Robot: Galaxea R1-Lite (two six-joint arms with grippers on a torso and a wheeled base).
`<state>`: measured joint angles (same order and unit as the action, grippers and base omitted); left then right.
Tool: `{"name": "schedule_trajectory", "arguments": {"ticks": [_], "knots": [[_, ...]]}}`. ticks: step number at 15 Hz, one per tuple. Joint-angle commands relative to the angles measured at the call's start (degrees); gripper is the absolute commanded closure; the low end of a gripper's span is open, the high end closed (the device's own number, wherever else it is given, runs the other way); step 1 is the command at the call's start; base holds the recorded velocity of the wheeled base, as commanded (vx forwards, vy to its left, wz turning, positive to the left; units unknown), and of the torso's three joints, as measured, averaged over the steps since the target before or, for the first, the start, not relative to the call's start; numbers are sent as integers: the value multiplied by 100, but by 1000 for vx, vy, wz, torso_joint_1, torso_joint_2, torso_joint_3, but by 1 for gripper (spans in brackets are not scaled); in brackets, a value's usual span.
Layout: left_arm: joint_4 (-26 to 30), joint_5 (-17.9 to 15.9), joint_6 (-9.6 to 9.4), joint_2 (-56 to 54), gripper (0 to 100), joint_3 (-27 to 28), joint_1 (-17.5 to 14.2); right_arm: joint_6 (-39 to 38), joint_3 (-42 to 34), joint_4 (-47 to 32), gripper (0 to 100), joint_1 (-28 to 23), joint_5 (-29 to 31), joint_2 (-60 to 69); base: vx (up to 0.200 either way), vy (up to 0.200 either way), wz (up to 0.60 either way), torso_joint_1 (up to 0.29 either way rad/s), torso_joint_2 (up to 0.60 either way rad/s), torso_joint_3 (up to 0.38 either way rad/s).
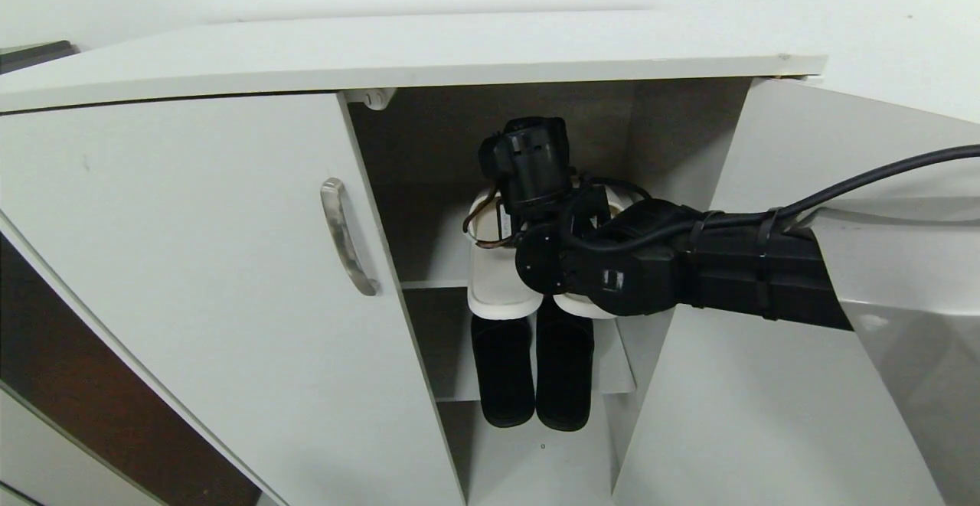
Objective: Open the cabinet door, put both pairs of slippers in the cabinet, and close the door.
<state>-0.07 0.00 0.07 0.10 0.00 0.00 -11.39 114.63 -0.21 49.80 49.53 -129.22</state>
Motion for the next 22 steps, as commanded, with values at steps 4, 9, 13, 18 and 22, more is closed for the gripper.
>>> {"name": "schedule_trajectory", "arguments": {"ticks": [4, 9, 13, 18, 22], "knots": [[-1, 0, 1, -1, 100, 0, 0, -48, -4, 3, 100, 4, -5, -42, 0, 0, 0, 0, 0, 0], [-1, 0, 1, -1, 100, 0, 0, -48, -4, -6, 100, 4, -5, -51, 0, 0, 0, 0, 0, 0], [-1, 9, 1, -1, 100, 0, 0, -92, -4, -6, 0, 30, 4, -33, 0, 0, 0, 0, 0, 0], [-1, 9, 10, -1, 100, 0, 0, -127, -37, -6, 0, 214, 48, 160, 0, 0, 0, 0, 0, 0], [-1, 9, 10, -1, 100, 0, 0, -312, -626, 3, 0, 232, 48, 442, 0, 0, 0, 0, 0, 0]]}}
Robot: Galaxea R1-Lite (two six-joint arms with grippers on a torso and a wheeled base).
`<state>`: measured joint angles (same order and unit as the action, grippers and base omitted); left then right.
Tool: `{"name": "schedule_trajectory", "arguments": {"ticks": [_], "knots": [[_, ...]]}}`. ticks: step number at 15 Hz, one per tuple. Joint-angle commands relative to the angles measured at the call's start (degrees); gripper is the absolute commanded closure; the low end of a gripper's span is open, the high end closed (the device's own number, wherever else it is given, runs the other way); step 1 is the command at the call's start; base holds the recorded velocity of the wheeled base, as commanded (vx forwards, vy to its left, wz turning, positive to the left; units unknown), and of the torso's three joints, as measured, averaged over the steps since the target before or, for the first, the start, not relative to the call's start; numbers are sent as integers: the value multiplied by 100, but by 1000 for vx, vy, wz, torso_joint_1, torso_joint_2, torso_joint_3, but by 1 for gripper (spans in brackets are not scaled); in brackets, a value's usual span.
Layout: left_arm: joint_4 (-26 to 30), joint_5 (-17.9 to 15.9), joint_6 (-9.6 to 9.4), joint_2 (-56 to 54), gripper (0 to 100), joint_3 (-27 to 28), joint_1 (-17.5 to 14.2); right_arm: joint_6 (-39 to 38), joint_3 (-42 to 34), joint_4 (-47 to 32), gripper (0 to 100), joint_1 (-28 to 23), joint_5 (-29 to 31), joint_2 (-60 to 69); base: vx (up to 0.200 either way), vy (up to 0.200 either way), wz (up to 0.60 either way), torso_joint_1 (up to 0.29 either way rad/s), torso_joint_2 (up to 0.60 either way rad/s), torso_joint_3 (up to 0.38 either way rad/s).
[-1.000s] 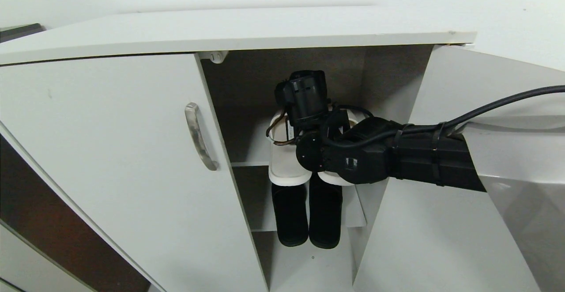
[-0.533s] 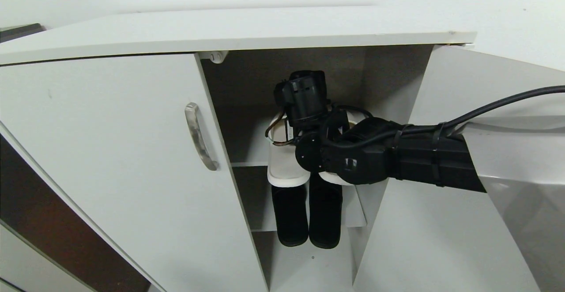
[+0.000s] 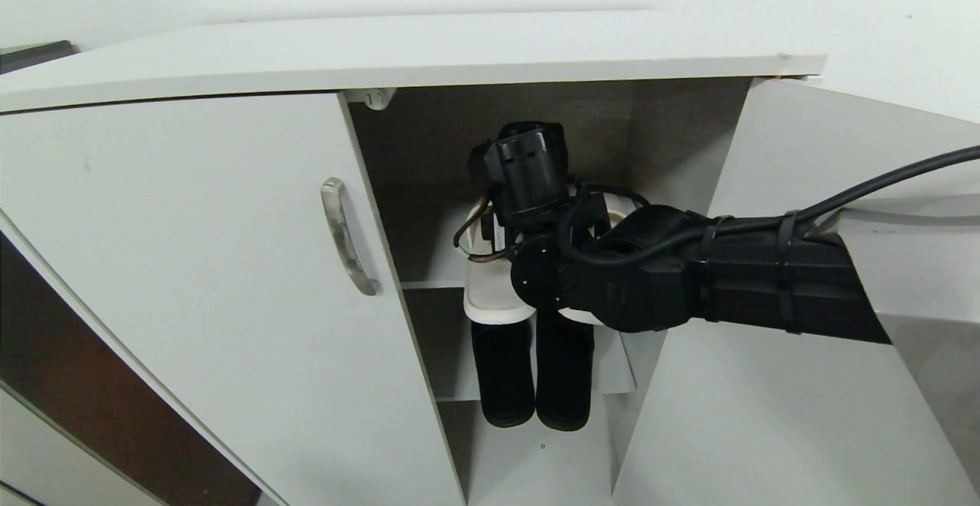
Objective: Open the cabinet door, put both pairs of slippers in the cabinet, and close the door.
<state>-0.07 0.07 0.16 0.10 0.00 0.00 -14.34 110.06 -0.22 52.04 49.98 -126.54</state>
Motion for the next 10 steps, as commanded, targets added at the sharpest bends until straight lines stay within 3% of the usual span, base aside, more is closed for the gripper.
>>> {"name": "schedule_trajectory", "arguments": {"ticks": [1, 7, 8, 10], "knots": [[-1, 1, 2, -1, 100, 0, 0, -87, -265, -4, 0, 17, -6, 209, 0, 0, 0, 0, 0, 0], [-1, 1, 2, -1, 100, 0, 0, -377, -1294, 127, 0, 438, 3, 973, 0, 0, 0, 0, 0, 0], [-1, 1, 2, -1, 100, 0, 0, -377, -1654, 321, 100, 553, 3, 1167, 0, 0, 0, 0, 0, 0], [-1, 1, 2, -1, 100, 0, 0, -368, -2225, 655, 100, 728, 3, 1439, 0, 0, 0, 0, 0, 0]]}}
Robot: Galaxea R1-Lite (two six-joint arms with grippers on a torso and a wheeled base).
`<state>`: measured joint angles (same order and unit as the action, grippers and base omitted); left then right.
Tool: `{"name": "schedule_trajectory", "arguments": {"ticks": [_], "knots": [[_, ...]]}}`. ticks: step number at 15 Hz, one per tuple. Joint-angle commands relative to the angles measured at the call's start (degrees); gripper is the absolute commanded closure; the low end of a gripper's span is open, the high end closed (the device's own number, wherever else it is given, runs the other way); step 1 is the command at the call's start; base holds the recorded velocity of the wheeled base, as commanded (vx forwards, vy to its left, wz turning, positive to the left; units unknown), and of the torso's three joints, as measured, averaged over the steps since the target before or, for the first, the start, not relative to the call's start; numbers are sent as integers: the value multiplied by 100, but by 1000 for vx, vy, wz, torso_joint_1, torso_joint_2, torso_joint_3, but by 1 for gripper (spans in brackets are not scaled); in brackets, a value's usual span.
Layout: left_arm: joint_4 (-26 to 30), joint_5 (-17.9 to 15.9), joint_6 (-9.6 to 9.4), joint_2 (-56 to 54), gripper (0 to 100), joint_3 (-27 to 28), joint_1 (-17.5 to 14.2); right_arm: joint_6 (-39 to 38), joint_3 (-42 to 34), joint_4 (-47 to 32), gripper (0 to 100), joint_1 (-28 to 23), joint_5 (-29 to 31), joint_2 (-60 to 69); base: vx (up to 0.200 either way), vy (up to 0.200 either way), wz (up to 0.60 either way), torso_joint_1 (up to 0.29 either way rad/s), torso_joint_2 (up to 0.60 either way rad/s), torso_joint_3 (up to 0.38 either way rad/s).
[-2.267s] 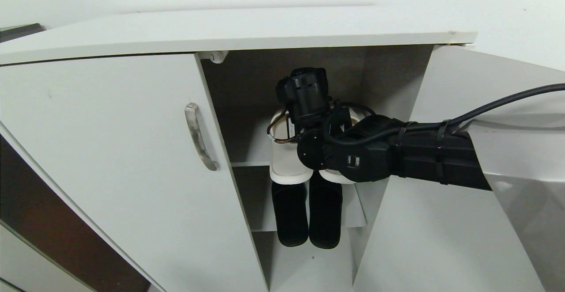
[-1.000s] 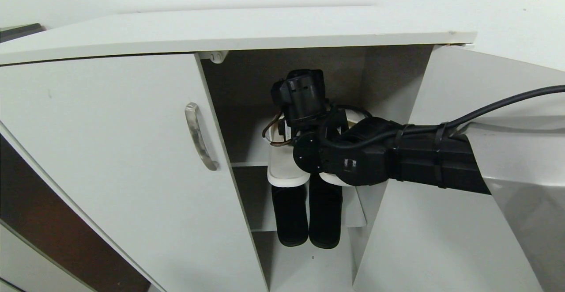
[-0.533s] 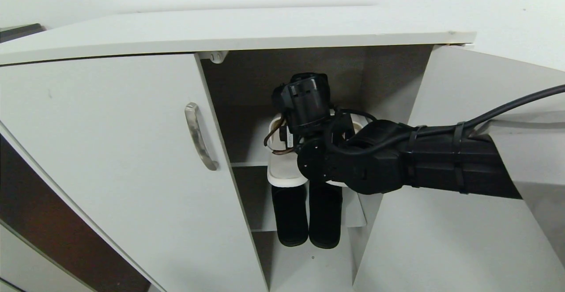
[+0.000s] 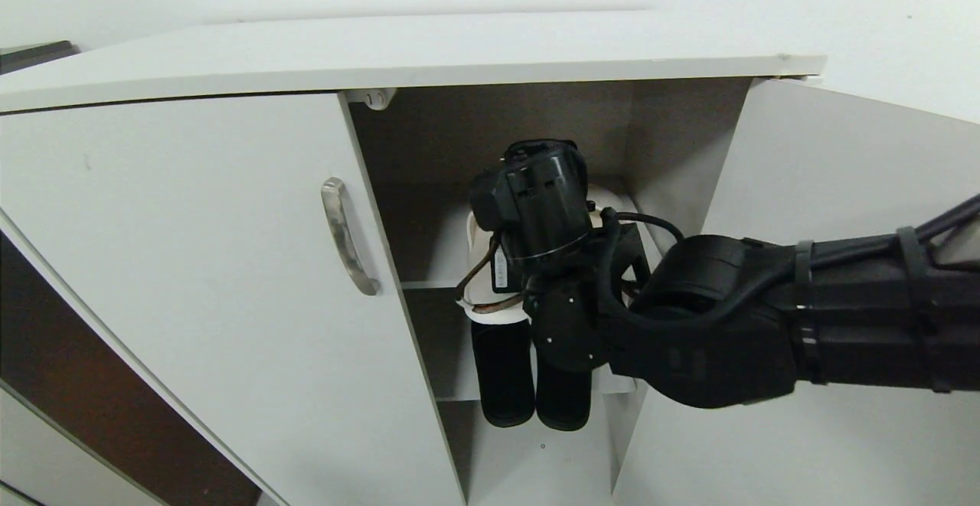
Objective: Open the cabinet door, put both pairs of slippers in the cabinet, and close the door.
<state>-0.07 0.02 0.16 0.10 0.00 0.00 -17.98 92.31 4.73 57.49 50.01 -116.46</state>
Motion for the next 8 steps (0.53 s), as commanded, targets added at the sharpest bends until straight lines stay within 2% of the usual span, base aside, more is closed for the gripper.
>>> {"name": "schedule_trajectory", "arguments": {"ticks": [1, 5, 8], "knots": [[-1, -2, 2, -1, 100, 0, 0, -4, -723, 318, 100, 263, -8, 554, 0, 0, 0, 0, 0, 0], [-1, -2, -7, -1, 100, 0, 0, -4, -1857, 907, 100, 623, -8, 1037, 0, 0, 0, 0, 0, 0], [-1, -2, -7, -1, 100, 0, 0, 23, -1997, 924, 100, 816, -8, 1081, 0, 0, 0, 0, 0, 0]]}}
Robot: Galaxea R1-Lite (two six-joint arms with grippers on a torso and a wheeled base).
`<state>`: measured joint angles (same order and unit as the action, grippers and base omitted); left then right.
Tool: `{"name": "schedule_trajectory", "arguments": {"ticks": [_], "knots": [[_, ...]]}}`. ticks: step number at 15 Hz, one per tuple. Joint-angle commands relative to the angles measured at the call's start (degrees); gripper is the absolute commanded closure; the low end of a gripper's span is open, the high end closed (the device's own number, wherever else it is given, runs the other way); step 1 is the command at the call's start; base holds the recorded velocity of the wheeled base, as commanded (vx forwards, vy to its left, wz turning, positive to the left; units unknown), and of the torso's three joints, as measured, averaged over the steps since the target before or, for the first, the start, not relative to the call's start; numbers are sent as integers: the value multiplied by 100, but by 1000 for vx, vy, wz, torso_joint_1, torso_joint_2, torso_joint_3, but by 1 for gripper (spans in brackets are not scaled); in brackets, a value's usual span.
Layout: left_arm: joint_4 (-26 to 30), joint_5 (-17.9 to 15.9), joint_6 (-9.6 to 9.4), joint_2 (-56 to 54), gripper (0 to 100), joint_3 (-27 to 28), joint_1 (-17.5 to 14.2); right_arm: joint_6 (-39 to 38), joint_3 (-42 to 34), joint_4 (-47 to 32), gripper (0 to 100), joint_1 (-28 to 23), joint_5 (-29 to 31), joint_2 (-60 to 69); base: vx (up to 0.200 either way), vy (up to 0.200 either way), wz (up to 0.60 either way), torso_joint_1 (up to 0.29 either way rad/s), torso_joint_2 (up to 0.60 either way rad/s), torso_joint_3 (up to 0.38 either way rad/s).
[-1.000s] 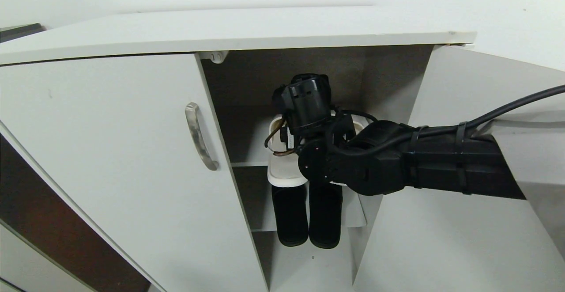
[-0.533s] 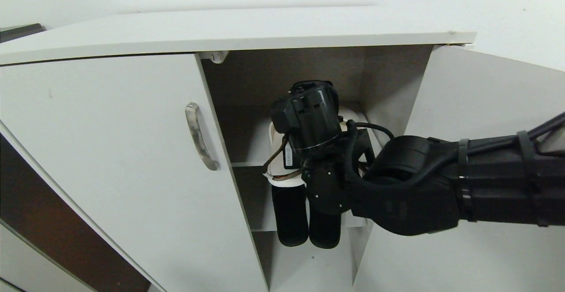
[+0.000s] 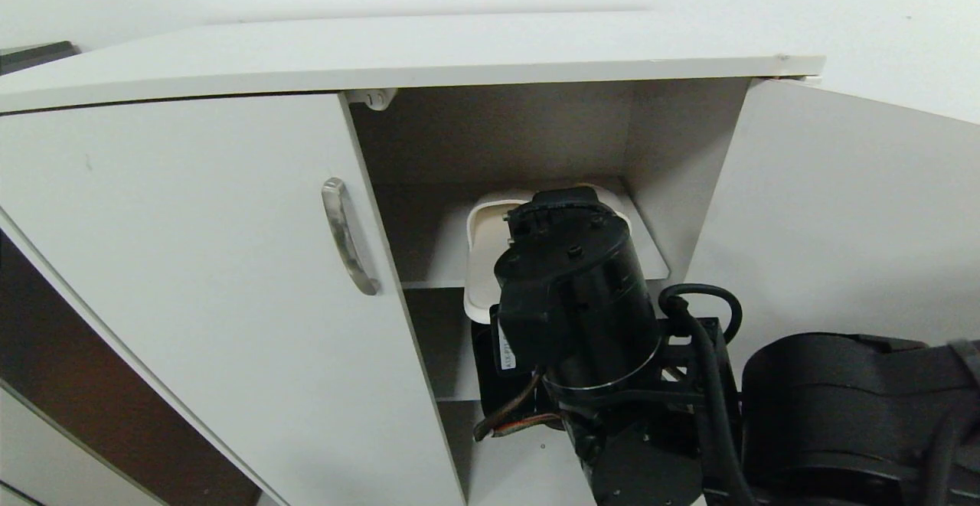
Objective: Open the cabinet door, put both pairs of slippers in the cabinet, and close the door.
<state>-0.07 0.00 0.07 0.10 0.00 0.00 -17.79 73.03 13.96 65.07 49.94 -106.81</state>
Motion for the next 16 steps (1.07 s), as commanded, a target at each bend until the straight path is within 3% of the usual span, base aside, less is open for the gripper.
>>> {"name": "schedule_trajectory", "arguments": {"ticks": [1, 14, 16], "knots": [[-1, 0, 1, -1, 100, 0, 0, 3, -79, 2, 100, 93, 6, 117, 0, 0, 0, 0, 0, 0], [-1, 0, 1, -1, 100, 0, 0, 12, -158, 2, 100, 93, 6, 82, 0, 0, 0, 0, 0, 0], [-1, 0, 1, -1, 100, 0, 0, 12, -149, 2, 100, 93, 6, 82, -200, 0, 0, 7, 2, 0]]}}
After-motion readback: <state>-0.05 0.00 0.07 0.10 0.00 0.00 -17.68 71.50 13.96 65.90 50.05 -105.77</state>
